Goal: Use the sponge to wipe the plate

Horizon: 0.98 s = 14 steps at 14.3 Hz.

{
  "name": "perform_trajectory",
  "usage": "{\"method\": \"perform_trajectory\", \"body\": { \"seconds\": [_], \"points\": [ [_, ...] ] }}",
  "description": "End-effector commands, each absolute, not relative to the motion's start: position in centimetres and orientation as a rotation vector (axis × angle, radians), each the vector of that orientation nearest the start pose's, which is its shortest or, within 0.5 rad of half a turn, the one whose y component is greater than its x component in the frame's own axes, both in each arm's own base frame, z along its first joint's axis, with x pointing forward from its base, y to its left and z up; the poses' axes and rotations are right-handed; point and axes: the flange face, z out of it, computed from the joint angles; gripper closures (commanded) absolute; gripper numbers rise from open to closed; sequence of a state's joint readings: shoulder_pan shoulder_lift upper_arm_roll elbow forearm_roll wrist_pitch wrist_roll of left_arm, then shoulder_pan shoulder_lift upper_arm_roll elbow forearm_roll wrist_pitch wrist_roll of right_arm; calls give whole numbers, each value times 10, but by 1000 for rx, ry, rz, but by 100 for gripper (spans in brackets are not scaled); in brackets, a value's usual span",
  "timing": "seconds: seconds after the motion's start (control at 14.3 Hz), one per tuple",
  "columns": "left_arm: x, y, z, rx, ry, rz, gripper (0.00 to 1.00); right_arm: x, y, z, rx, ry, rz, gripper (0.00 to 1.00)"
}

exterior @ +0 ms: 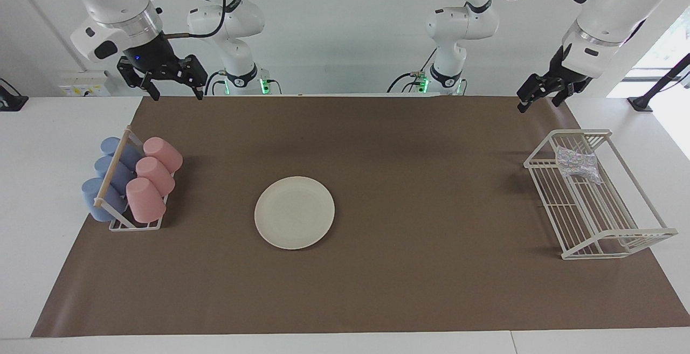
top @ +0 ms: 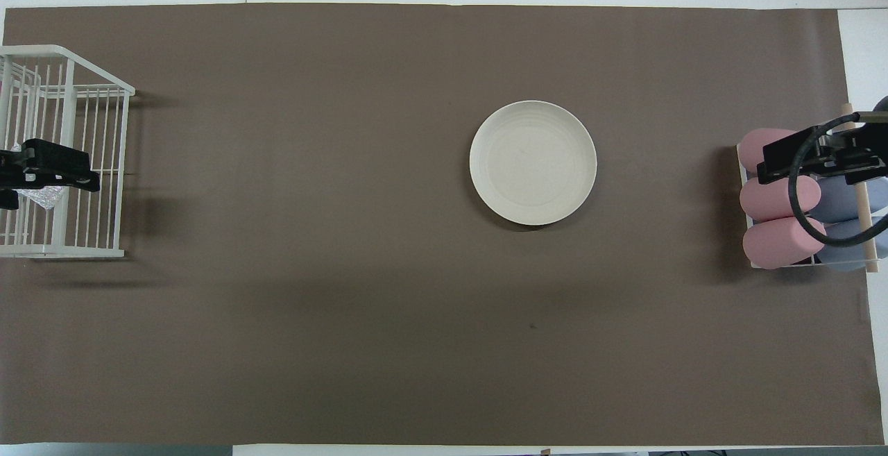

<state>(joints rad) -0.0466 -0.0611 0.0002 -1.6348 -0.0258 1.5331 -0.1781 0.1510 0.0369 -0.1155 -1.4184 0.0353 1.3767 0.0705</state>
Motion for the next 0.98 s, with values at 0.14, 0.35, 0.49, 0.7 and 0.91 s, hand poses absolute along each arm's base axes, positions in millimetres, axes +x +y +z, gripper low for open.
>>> {"method": "perform_trajectory", "body": {
  "seconds": [0.14, 0.35, 0.49, 0.7, 0.91],
  "points": [
    [524, -27, 625, -3168, -208, 79, 0, 539, 25, 659, -3137, 30, 113, 0],
    [524, -25, 626, -3167, -215, 79, 0, 539, 24, 659, -3140, 28, 116, 0],
    [524, -25, 627, -3168, -215, 72, 0, 539, 23, 659, -3152, 31, 115, 0],
    [524, -23, 627, -3168, -218, 72, 0, 539, 23, 659, -3152, 31, 115, 0],
    [527, -23, 626, -3157, -276, 35, 0, 539, 23, 659, -3152, 31, 120, 0]
  ]
}}
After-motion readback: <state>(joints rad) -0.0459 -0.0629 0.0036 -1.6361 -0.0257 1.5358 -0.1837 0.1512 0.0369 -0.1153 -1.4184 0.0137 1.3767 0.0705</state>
